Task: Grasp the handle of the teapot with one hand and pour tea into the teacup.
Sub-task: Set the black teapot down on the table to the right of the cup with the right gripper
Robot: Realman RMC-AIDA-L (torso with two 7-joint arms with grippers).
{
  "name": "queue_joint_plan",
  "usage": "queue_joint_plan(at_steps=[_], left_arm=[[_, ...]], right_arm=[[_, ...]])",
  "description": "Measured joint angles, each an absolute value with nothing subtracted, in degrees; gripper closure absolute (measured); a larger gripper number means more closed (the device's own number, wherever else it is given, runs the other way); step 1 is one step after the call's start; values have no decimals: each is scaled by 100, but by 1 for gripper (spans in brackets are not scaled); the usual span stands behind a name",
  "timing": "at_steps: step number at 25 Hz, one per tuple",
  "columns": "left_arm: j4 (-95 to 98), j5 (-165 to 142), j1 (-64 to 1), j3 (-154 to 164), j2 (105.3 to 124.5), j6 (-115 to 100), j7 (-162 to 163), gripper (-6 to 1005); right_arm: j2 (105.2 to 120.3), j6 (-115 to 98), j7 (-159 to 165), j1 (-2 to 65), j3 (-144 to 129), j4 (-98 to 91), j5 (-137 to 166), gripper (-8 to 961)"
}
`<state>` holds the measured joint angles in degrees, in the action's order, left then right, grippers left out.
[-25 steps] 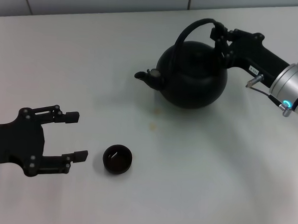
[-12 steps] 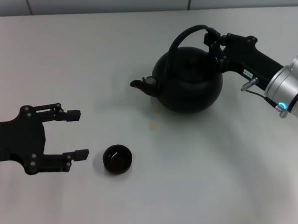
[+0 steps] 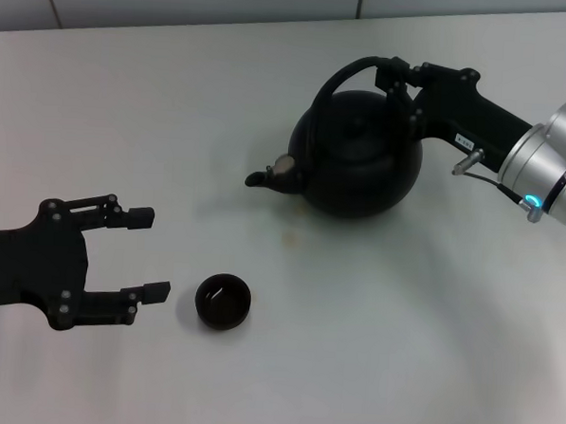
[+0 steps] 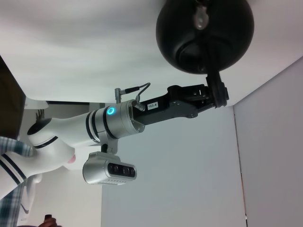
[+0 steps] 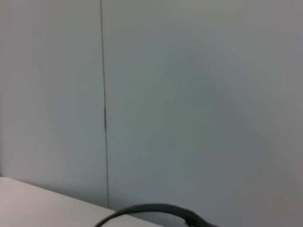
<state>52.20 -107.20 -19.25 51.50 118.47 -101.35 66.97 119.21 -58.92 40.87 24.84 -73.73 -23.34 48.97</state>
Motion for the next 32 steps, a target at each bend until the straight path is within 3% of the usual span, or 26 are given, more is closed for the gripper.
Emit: queue_joint_plan(at_steps=[11,16,22,32], left_arm=[[5220,-10689,-1900,5150,11848,-10171,6728,218],[5220,-10689,-1926,5150,11847,-10178,6811,218],[5220,-10685,-1939,5150,11847,-10179,6813,218],[5220,-10678,-1951,5150,11847,-10178,6814,218]], right_arm=[[11918,-5753,4269,2488,-7306,-2367,4873,686],[11917,-5654,4396,2474,-7305,-2418,4879,451],[11918,-5655,4398,2438,-7303,-2471,4885,257],[11933,-5842,4287,2215,-7360,-2654,4888,261]])
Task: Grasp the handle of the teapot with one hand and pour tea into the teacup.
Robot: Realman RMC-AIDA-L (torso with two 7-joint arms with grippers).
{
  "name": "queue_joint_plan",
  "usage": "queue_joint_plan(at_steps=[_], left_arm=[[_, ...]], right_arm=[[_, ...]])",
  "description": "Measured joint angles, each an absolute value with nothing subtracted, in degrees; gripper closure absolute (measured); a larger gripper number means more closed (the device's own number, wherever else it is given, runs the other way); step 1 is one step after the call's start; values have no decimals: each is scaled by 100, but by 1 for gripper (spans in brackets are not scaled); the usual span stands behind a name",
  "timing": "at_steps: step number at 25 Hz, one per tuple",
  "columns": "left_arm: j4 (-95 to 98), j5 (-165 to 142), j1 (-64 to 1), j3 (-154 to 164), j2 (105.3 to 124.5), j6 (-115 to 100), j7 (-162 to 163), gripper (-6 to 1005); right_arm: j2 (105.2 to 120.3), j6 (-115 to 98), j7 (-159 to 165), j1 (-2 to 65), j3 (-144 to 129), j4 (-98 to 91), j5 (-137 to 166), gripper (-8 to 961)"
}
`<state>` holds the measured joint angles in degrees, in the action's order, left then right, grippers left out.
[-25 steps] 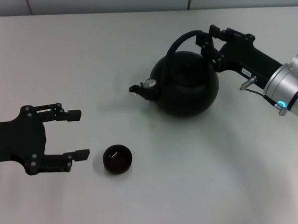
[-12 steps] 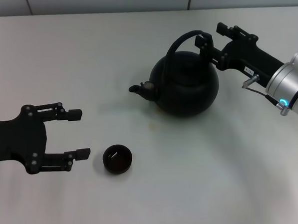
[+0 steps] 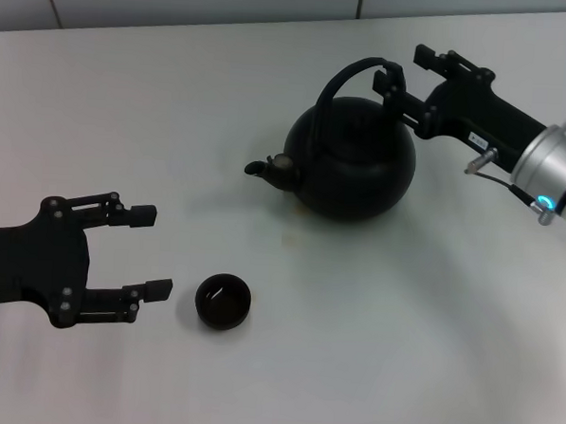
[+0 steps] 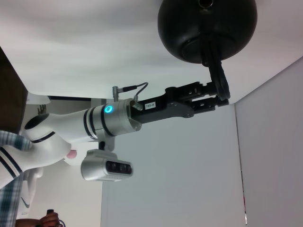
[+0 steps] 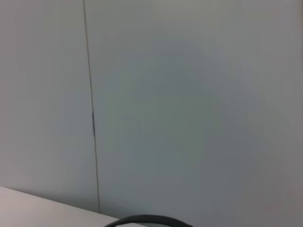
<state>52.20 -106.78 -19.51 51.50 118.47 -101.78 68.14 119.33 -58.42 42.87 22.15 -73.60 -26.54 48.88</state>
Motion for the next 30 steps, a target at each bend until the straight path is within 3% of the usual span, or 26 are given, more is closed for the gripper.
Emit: queue_joint_plan(at_steps=[4,18,23,30], left_arm=[[5223,-10678,-1944,5150,11846,-10177,6814,218],[5179,-10342,-1912,5108,11828,-10537,6766,218],[5176,-10155,-1842,4977,11804,-10888,6766,218],[5162,-10140,-1804,4470,11798,-11447,6831,218]], right_arm=[[11948,-6194,4149,1854,-7329,-2881,4874,260],[11896,-8375,4705,1597,-7377,-2738,5450,260],[11850,-8577,6039,1577,-7223,-3861,7195,260],[11934,-8879,6507,1299,-7076,-4815,8231,261]])
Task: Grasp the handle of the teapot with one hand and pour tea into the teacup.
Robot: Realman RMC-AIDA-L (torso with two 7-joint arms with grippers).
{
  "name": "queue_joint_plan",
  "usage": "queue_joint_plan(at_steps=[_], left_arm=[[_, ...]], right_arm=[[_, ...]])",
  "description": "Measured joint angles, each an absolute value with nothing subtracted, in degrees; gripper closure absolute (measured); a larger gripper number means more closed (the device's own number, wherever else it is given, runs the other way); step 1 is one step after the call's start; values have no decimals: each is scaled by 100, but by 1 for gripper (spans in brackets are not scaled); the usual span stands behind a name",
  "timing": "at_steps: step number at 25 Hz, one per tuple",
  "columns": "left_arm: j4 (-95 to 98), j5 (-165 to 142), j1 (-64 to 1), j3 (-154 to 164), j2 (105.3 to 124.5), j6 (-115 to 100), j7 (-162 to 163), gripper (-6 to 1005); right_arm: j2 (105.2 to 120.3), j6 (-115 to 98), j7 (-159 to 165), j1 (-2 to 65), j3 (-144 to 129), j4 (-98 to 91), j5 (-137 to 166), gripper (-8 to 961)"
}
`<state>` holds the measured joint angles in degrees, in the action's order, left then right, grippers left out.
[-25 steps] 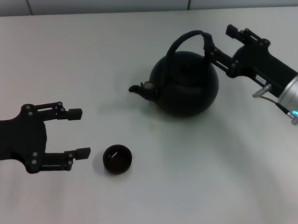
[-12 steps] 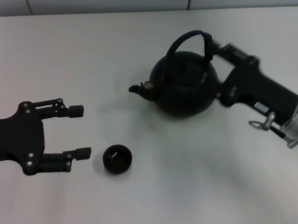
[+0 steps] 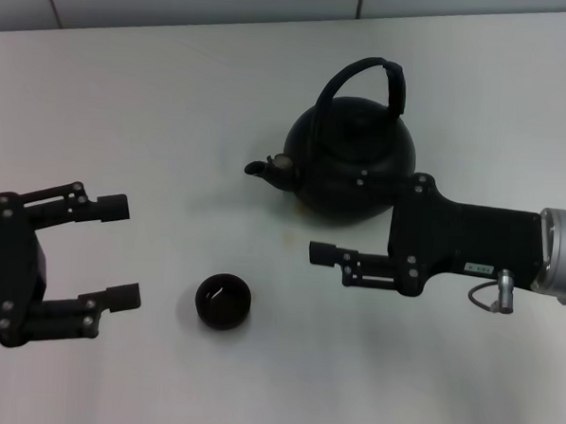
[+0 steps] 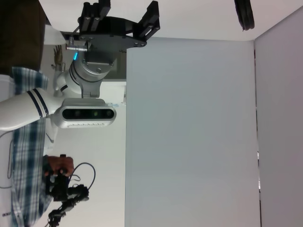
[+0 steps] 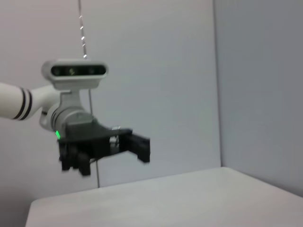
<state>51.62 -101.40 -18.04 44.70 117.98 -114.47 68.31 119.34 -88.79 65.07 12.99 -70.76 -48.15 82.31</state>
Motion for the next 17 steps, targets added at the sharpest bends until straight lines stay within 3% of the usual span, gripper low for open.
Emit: queue_joint_plan(at_steps=[17], left_arm=[[5133,-10166,-1650,4392,11804,-11501,7068,218]], right_arm=[[11936,-8902,6254,1324,-7146,-4928,8411,260]])
